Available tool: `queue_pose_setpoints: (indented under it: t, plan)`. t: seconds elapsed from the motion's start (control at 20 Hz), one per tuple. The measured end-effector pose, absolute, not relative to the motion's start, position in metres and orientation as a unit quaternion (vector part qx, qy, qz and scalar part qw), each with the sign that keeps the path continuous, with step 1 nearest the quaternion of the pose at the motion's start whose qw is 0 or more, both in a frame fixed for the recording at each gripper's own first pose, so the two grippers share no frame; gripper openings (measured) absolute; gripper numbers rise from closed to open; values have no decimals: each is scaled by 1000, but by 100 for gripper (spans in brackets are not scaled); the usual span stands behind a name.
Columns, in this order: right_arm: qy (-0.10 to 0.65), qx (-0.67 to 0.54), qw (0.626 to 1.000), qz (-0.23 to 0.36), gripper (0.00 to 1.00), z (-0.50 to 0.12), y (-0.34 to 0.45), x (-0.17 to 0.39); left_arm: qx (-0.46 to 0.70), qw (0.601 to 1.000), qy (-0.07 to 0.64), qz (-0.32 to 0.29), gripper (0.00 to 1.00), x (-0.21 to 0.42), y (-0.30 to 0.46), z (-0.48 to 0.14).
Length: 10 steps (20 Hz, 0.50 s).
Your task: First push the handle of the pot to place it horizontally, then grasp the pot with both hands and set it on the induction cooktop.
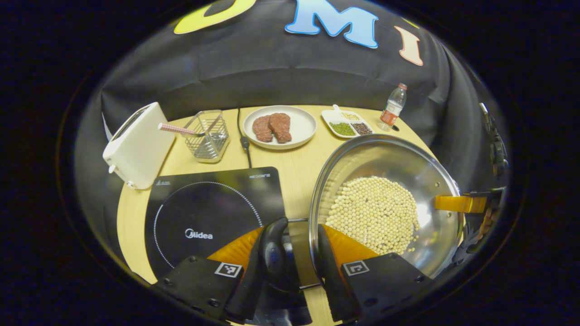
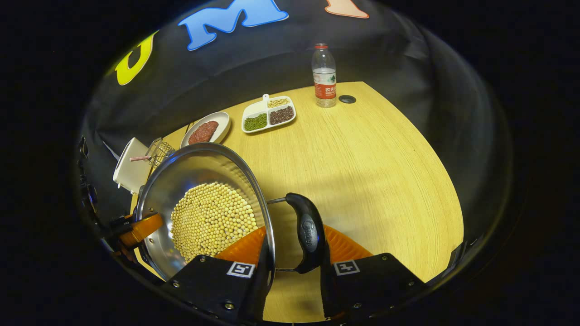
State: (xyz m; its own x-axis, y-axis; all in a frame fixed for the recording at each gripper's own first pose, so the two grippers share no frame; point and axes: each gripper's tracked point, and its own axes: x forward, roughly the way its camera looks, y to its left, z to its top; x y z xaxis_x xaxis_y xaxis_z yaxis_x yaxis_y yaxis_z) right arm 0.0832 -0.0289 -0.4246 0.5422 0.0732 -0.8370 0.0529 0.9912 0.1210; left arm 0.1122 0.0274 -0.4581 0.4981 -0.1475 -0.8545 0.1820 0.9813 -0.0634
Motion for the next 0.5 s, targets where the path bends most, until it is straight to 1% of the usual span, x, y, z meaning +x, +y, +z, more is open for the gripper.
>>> queue_pose_setpoints:
  t: [0.05,0.1,0.15,0.2,0.25,0.3,0.35,0.5]
  plan:
    - [478,66,876,7,48,-424,-25,83,17,865,492,-93,63,111,34,-455]
    - [478,67,876,8,48,-423,-21,83,17,866,491,-93,66,110,40,-451]
    - [477,68,876,8,48,-422,-17,82,18,866,490,-93,63,110,47,-447]
    - [477,67,876,8,48,-422,-14,82,17,866,491,-92,63,109,54,-445]
    - [477,67,876,7,48,-422,-12,80,16,866,492,-91,66,109,61,-443]
    - [477,68,876,7,48,-422,-9,80,16,866,492,-90,63,109,69,-442]
    - [478,68,876,7,48,-422,-5,79,16,866,492,-89,66,109,76,-441]
    - [480,67,875,5,48,-423,0,78,15,863,497,-87,66,104,94,-440]
